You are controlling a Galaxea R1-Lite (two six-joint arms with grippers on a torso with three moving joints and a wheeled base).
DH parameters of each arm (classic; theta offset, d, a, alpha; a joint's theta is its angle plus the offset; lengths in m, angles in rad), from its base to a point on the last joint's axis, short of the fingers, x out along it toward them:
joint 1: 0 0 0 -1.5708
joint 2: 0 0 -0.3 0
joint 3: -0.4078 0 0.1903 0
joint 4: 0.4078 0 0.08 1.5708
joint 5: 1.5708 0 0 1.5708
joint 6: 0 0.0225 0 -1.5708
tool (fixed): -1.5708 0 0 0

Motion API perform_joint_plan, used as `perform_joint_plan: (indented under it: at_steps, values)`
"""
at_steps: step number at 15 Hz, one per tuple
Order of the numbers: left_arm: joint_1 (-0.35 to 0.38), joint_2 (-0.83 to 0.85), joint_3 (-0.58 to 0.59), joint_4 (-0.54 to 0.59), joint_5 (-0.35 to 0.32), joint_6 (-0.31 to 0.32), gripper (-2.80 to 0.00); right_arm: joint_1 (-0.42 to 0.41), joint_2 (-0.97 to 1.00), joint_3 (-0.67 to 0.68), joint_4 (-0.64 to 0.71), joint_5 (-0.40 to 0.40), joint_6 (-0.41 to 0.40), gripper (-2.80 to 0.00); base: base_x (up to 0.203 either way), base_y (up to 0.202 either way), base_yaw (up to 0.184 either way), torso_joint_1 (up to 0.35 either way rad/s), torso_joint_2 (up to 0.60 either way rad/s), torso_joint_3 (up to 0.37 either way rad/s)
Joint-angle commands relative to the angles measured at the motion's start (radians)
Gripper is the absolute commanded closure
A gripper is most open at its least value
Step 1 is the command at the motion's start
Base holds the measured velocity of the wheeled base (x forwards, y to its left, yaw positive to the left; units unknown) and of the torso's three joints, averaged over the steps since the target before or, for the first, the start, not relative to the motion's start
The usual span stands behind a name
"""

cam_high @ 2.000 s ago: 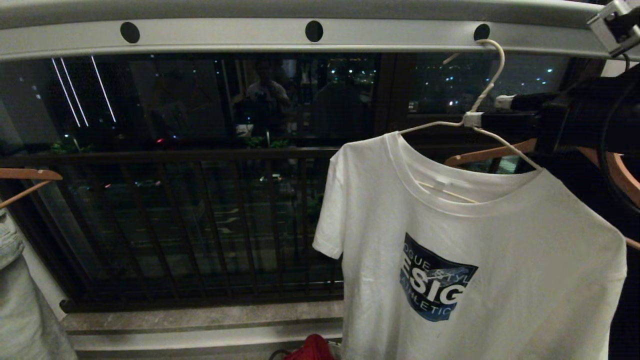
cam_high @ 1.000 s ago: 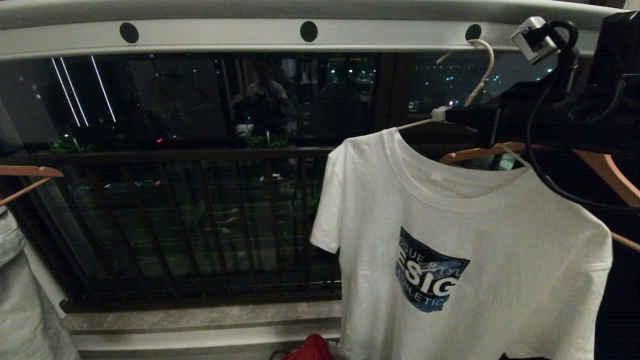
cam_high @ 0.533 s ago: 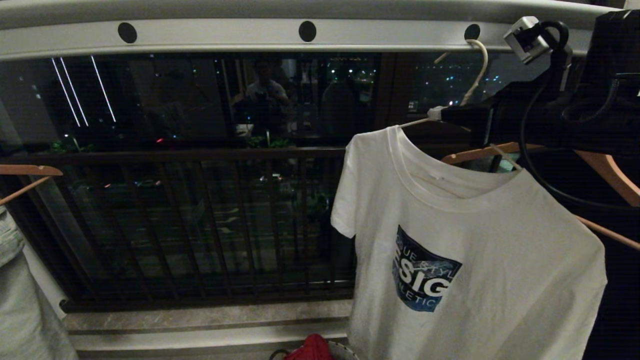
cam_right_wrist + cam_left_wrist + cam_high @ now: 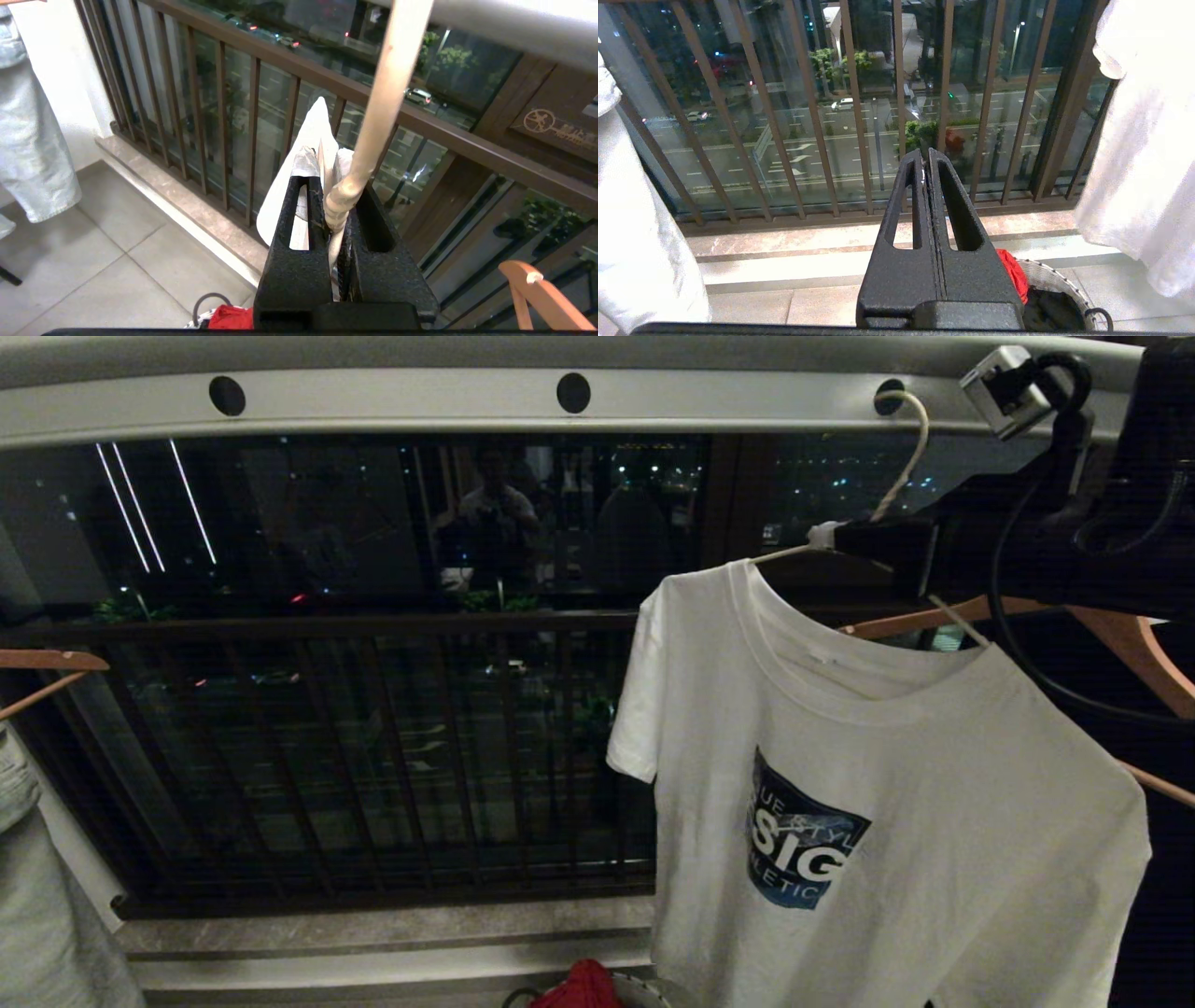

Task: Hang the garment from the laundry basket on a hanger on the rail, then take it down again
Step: Take the clothes off the clothes rack

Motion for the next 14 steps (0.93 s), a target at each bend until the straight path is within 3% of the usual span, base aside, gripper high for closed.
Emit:
perform_joint_plan:
  at_steps: [1,14]
  values:
    - [0.0,0.0,0.014,0.0,0.0,0.0,0.0,0.0,-0.014,0.005,-0.002,0.003,0.001,0.0,0.0,0.0,0.0,0.0,0.0,0.0]
    - [0.0,0.0,0.014,0.0,-0.001,0.0,0.0,0.0,-0.115,0.086,-0.005,0.001,-0.001,0.0,0.0,0.0,0.0,0.0,0.0,0.0]
